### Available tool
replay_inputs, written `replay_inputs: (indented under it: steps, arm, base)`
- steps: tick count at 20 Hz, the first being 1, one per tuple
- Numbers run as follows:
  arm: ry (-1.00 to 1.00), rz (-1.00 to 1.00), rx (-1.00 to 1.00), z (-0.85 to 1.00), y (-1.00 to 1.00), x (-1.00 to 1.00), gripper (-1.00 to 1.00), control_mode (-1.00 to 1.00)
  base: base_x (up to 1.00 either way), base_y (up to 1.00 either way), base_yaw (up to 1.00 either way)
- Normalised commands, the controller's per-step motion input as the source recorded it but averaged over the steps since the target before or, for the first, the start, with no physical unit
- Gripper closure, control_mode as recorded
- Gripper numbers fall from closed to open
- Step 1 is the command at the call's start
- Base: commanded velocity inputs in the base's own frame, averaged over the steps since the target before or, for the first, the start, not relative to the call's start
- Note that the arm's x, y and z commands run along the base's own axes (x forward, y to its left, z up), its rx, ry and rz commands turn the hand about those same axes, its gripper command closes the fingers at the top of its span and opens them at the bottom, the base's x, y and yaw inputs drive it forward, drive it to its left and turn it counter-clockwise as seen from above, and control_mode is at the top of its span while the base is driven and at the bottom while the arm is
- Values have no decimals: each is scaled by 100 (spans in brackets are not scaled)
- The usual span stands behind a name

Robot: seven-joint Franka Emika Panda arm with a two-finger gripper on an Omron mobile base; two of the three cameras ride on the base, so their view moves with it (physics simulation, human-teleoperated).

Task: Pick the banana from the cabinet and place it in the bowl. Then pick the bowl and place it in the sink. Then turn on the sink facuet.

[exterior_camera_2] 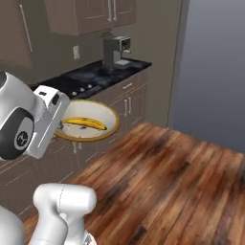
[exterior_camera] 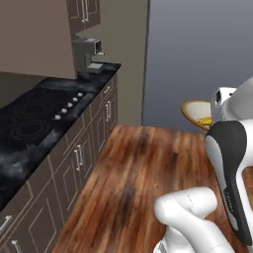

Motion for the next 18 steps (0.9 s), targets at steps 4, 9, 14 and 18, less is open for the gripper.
replay_inputs:
  steps: [4, 9, 14, 18]
  arm:
    - [0, 0, 0, 0, 0, 0, 100, 100]
    - [0, 0, 0, 0, 0, 0, 100, 100]
    - [0, 0, 0, 0, 0, 0, 100, 100]
    - [0, 0, 0, 0, 0, 0, 100, 100]
  base:
    - [0, -2, -83]
    - [0, 0, -86]
    - [0, 0, -88]
    - [0, 0, -89]
